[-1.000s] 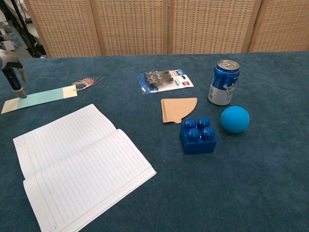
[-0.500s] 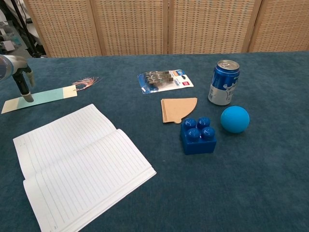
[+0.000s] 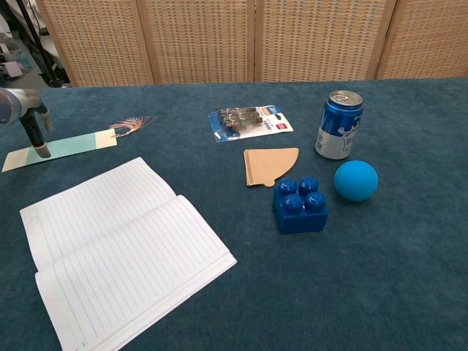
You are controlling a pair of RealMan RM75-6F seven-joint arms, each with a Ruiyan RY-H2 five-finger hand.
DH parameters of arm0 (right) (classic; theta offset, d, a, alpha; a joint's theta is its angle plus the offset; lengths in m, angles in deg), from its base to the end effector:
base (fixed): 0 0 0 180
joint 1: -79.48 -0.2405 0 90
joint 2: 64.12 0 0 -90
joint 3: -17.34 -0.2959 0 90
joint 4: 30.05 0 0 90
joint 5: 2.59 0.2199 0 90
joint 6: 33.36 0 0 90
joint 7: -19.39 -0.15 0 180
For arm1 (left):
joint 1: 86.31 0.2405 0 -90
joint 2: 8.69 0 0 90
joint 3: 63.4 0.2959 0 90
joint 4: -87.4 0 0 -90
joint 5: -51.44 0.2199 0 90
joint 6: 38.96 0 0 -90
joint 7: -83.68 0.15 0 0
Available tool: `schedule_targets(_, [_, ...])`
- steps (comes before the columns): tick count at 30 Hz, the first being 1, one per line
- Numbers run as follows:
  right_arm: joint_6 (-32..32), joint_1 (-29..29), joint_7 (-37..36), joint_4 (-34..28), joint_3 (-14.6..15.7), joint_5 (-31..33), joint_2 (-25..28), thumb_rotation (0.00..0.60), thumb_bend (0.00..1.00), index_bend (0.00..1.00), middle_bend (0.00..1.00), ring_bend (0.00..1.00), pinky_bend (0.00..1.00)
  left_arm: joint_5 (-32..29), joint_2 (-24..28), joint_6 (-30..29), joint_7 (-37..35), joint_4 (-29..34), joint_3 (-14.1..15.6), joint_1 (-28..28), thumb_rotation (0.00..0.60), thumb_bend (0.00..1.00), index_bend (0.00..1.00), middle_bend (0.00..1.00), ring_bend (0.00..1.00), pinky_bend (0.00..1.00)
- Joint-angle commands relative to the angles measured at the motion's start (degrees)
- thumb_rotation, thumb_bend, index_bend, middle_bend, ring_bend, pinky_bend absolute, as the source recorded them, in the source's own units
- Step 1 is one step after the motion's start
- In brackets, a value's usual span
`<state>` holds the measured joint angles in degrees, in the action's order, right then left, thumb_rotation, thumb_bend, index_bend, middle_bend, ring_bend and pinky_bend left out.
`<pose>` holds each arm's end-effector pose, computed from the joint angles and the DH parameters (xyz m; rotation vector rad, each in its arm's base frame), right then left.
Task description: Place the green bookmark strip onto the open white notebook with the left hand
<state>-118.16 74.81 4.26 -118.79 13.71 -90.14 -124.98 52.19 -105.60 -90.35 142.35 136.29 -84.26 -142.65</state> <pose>-0.3627 -0.1939 0.1951 1.3420 -0.9970 1.0349 -0.2666 0.5052 0.0224 -1.2115 -1.1234 -0.2352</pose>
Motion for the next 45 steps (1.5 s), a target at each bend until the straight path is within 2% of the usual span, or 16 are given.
schedule_targets(1, [-0.22, 0.05, -0.1, 0.02, -0.04, -0.09, -0.03, 0.6, 0.19, 0.07, 0.0, 0.0, 0.0, 0.58, -0.44, 0.51, -0.05, -0.57, -0.35, 0.06, 0.6, 0.17, 0.35, 0.0, 0.0, 0.0])
schedule_targets(21, [-0.73, 0.19, -1.35, 0.67, -0.39, 0.18, -0.19, 0.6, 0.19, 0.07, 0.0, 0.0, 0.0, 6.19, -3.81, 5.46, -1.3, -6.2, -1.19, 0.34, 0.6, 0.15, 0.34, 0.0, 0.0, 0.0])
schedule_targets(45, [-1.13, 0.46, -1.41, 0.59, -0.68, 0.64, -0.17, 0.6, 0.19, 0.06, 0.0, 0.0, 0.0, 6.92, -5.05, 6.98, -1.04, -7.98, -2.41, 1.24, 0.6, 0.15, 0.32, 0.0, 0.0, 0.0])
